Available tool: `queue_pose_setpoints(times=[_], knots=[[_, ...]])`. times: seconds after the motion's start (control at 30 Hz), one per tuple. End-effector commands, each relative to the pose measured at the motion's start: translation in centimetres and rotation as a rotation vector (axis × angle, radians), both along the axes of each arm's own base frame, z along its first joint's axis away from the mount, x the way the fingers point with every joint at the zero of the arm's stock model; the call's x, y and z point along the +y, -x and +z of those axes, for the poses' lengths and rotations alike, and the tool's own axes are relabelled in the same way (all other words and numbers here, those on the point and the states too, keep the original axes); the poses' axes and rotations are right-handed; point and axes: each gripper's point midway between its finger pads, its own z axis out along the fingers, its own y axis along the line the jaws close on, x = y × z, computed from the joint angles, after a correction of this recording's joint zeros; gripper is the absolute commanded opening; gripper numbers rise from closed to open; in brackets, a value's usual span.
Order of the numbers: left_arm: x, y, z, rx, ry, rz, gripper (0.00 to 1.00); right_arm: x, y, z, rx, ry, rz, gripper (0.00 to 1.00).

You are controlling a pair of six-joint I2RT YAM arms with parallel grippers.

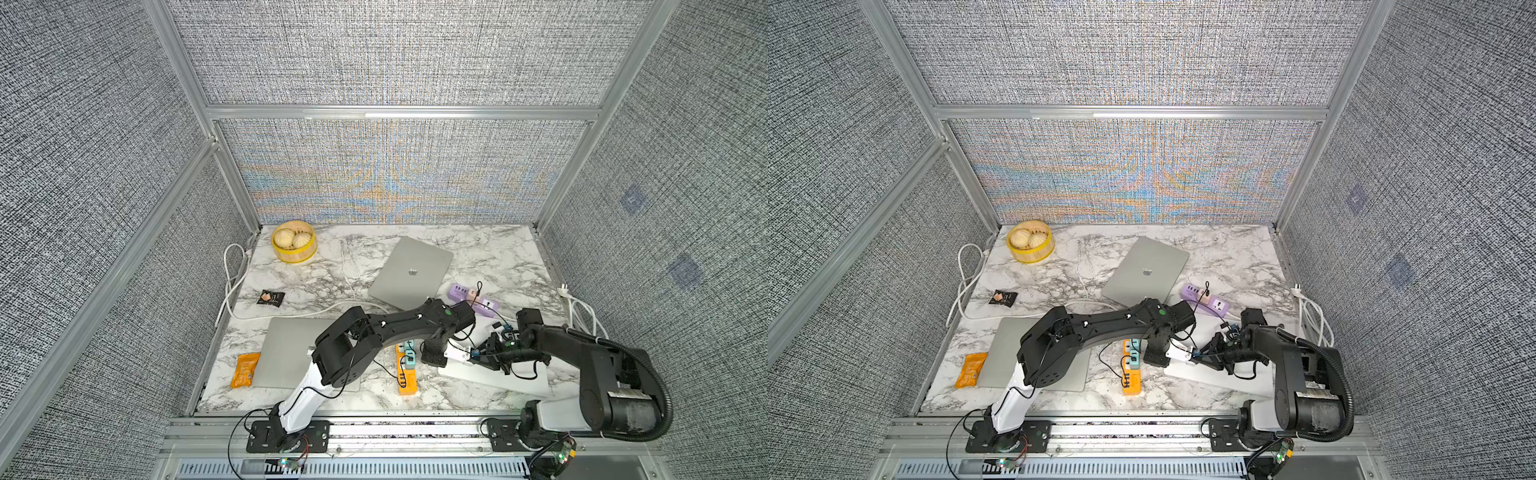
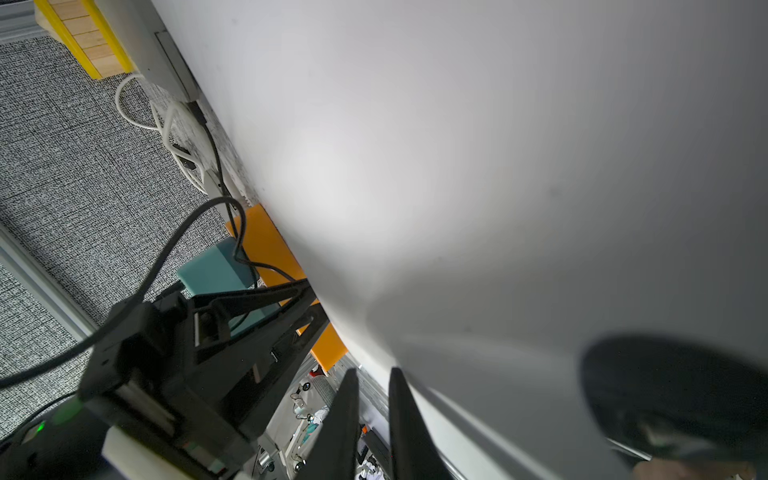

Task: Unplug the laptop charger
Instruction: Remove the charging cable from the laptop.

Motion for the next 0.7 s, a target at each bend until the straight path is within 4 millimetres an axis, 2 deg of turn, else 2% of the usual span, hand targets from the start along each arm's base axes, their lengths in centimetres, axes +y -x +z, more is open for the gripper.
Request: queue_pose_setpoints(times=[0.0, 0.37, 0.67], knots=[[-0.1, -0.1, 0.0, 0.01, 0.005, 0.008, 0.23, 0.1, 0.1, 0.1, 0.001, -0.008, 0.003, 0.18], [0.3, 0.0, -0.2, 0.01, 0.011, 0.007, 0.19, 0.1, 0.2, 0.0, 0.008, -0.006, 0.004, 0.18], [1.0, 0.0, -0.3, 0.003, -0.024, -0.018, 0.04, 0.0, 0.2, -0.1, 0.012, 0.0, 0.003, 0.18]])
